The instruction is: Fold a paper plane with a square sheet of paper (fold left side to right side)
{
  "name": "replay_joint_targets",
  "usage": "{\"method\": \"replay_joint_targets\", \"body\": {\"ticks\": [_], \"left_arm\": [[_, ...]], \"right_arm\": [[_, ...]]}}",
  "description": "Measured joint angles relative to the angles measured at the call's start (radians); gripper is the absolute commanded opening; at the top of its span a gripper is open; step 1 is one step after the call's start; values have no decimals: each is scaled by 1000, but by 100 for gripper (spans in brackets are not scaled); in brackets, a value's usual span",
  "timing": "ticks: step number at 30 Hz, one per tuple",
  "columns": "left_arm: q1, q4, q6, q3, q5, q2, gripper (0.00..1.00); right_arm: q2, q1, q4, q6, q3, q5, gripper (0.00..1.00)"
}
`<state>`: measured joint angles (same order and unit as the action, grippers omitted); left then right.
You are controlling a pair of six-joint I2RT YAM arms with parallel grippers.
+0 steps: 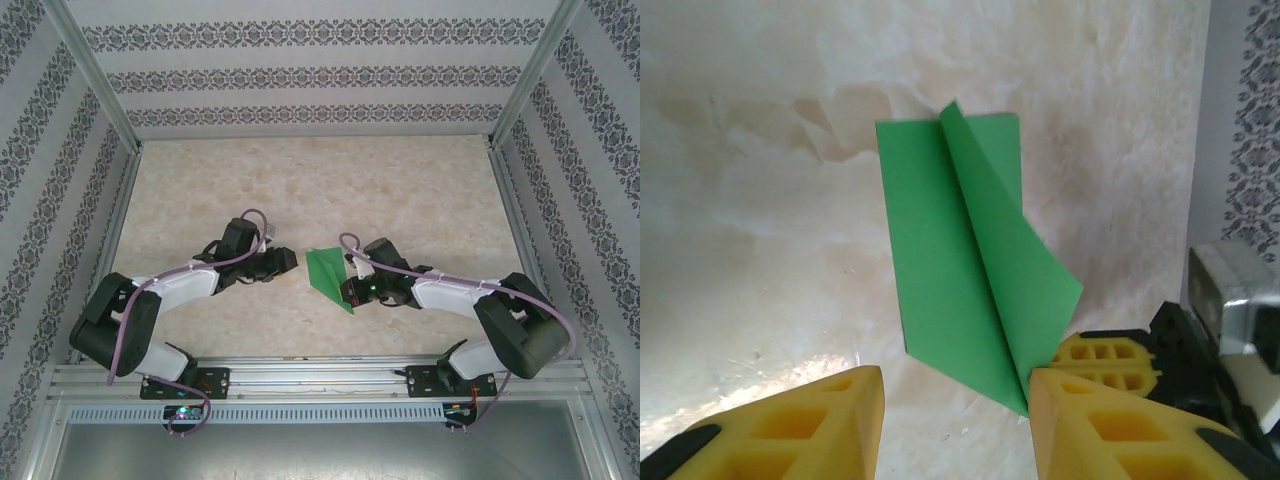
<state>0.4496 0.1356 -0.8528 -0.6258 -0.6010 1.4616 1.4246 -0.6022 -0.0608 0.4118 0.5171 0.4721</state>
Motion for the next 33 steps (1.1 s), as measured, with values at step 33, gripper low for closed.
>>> {"method": "replay_joint_targets", "body": {"ticks": [33], "left_arm": [[153, 89, -76, -232, 71, 348, 45]], "right_arm": [[89, 129, -222, 92, -62, 264, 0]]}}
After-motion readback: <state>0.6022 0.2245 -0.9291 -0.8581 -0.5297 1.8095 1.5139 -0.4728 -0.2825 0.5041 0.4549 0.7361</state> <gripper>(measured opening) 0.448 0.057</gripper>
